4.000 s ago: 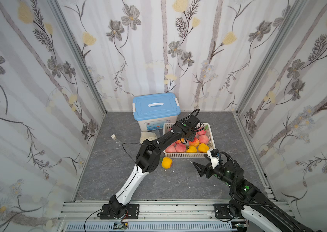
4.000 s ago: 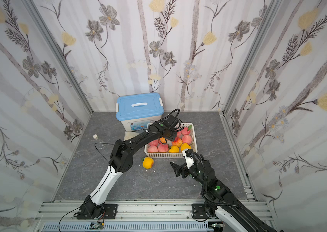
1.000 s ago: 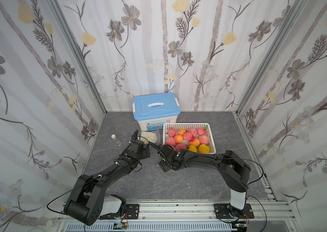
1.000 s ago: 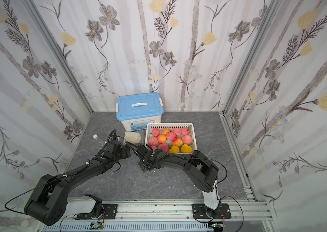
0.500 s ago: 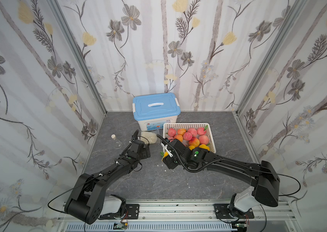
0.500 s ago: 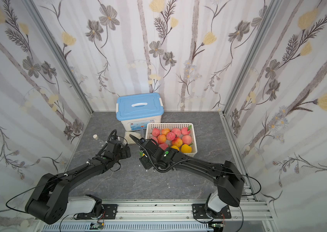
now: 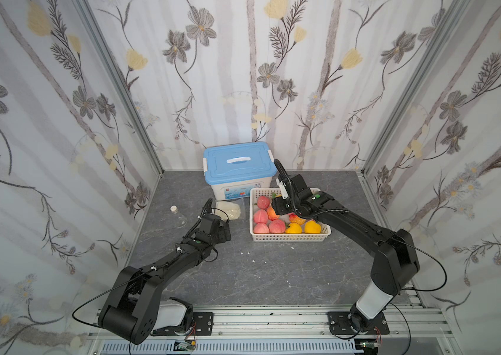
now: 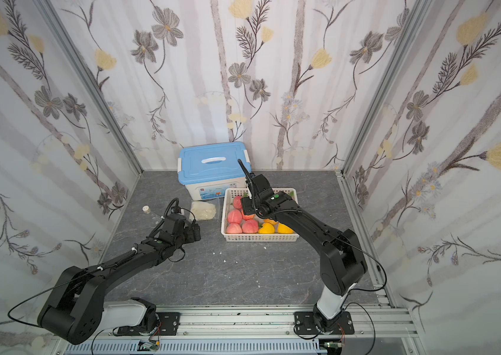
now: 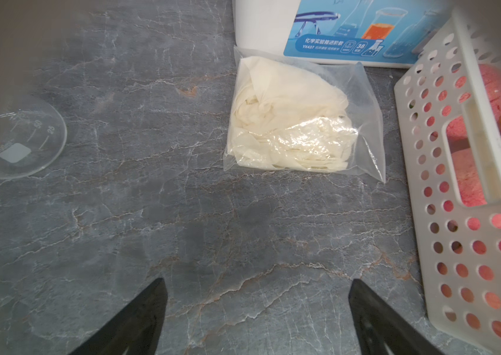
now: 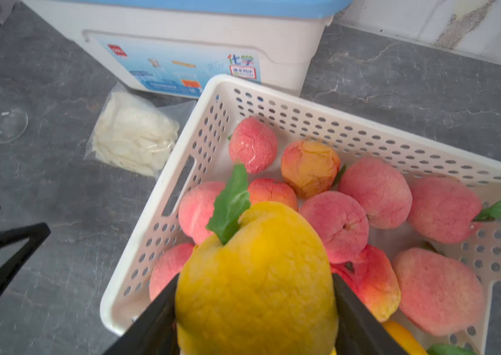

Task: Put the peaches into the basket
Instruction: Place the peach in the basket.

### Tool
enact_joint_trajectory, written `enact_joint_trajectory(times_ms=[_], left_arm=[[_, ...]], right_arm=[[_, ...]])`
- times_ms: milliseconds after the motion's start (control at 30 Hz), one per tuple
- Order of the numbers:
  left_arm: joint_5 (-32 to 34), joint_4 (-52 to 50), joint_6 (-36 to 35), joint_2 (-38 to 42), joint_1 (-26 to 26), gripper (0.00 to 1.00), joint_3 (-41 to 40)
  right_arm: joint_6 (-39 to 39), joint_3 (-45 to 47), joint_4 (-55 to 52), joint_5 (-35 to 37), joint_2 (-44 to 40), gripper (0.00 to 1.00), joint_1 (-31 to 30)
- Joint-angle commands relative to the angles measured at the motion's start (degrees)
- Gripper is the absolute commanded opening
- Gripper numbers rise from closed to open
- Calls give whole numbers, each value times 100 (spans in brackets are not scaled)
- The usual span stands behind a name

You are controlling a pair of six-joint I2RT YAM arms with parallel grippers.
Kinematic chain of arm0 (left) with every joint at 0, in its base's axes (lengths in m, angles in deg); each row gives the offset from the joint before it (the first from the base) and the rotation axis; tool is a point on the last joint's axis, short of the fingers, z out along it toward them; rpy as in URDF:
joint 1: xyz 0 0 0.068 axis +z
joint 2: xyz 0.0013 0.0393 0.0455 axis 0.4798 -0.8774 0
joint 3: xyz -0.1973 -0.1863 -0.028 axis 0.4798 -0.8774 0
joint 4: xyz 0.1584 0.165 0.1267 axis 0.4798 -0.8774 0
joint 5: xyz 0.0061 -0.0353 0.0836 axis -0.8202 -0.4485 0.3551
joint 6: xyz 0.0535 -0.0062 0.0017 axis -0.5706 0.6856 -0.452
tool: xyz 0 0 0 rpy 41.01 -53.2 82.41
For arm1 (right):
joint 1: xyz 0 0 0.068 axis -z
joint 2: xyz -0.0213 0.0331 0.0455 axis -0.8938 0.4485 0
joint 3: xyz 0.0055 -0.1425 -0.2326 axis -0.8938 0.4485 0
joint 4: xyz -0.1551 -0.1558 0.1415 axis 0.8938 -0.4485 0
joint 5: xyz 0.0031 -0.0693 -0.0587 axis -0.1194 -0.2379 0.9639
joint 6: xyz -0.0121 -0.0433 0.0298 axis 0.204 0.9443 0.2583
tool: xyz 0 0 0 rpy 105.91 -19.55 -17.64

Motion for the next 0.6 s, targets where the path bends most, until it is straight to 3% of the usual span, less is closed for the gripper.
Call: enact_joint_trajectory(times_ms=[0, 233, 567], left_arm=[[-19, 161, -78, 25, -2, 94, 4], [-78, 185, -87, 44, 5, 94, -14], [-121, 209, -96, 44, 4, 94, -19]], right_arm=[[163, -427, 315, 7, 408, 61, 127], [235, -1328, 189, -12, 1284, 61, 308], [183, -1941, 158, -36, 2097, 63, 299]])
